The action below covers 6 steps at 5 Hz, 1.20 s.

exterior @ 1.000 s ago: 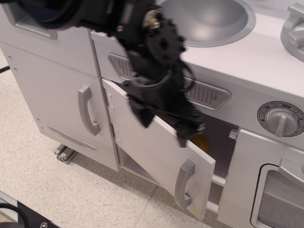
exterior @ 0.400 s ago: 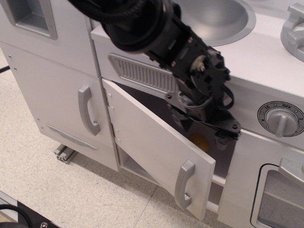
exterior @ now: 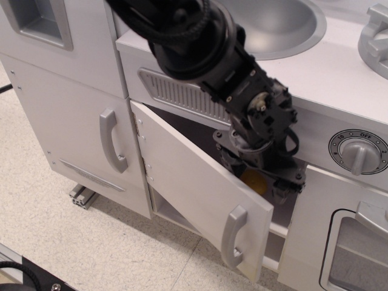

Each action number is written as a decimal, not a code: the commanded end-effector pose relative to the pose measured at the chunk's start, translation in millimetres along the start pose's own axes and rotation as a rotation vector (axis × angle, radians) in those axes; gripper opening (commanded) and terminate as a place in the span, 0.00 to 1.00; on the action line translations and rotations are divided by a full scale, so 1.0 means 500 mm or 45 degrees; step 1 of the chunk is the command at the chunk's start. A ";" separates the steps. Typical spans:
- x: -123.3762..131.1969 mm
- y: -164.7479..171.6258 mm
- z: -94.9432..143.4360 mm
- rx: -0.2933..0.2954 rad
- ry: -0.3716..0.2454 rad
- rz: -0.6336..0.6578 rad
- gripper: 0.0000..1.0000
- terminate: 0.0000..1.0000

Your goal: Open cabinet

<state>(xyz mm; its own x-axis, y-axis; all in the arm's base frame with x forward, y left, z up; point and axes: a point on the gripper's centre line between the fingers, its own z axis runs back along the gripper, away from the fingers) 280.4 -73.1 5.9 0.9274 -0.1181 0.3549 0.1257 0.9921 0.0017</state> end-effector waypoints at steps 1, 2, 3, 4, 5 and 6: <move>-0.060 0.077 0.008 0.083 0.050 -0.003 1.00 0.00; -0.102 0.145 0.016 0.135 0.090 -0.002 1.00 0.00; -0.129 0.205 0.025 0.188 0.080 -0.013 1.00 0.00; -0.139 0.255 0.038 0.194 0.100 0.016 1.00 0.00; -0.139 0.255 0.038 0.194 0.100 0.016 1.00 0.00; -0.139 0.255 0.038 0.194 0.100 0.016 1.00 0.00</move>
<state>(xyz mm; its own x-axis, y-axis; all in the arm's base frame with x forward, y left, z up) 214.7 59.1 -18.4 0.9665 -0.1020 0.2355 0.0742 0.9895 0.1241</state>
